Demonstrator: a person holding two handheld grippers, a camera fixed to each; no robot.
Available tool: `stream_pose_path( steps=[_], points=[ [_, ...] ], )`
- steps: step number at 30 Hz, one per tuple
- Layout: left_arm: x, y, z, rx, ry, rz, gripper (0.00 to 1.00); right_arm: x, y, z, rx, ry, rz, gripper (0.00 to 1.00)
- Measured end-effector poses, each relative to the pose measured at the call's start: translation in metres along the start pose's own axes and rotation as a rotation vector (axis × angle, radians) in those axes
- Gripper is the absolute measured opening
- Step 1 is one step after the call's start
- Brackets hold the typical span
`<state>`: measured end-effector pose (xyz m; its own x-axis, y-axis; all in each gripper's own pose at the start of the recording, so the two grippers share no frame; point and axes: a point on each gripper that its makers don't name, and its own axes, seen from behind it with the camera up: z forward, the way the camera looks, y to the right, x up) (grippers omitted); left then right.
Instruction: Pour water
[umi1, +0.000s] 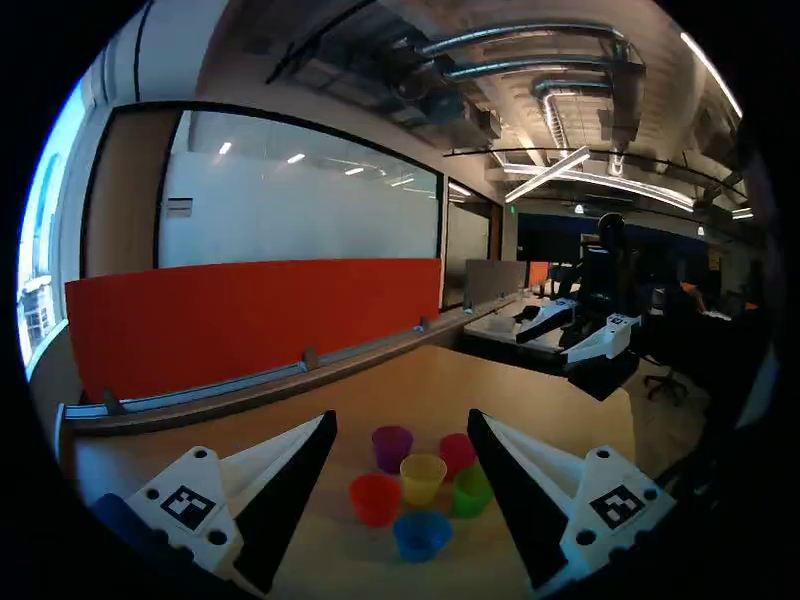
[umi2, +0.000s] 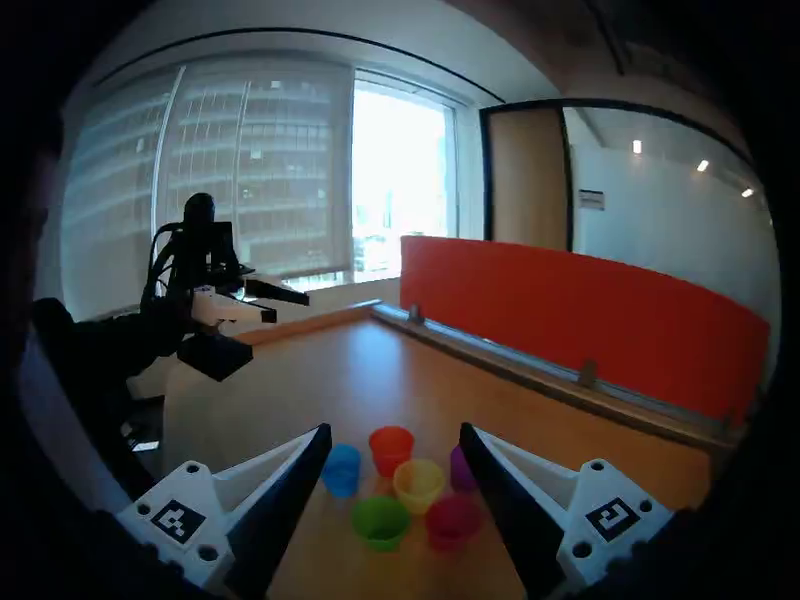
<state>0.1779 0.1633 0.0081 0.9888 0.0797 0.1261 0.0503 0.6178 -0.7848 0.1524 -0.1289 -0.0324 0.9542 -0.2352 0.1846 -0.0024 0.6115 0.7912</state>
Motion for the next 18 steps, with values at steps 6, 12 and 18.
stream_pose_path(
  steps=[6,12,18],
  points=[
    [-0.022,0.000,0.008,-0.027,-0.070,0.015,0.98,-0.016,-0.005,0.001,0.038,-0.065,-0.029,1.00],
    [-0.045,0.006,0.015,-0.061,-0.129,0.044,0.98,-0.038,0.000,0.006,0.042,-0.132,-0.046,0.99],
    [-0.069,0.011,0.023,-0.091,-0.190,0.082,0.97,-0.058,-0.003,0.012,0.073,-0.180,-0.051,1.00]
  ],
)
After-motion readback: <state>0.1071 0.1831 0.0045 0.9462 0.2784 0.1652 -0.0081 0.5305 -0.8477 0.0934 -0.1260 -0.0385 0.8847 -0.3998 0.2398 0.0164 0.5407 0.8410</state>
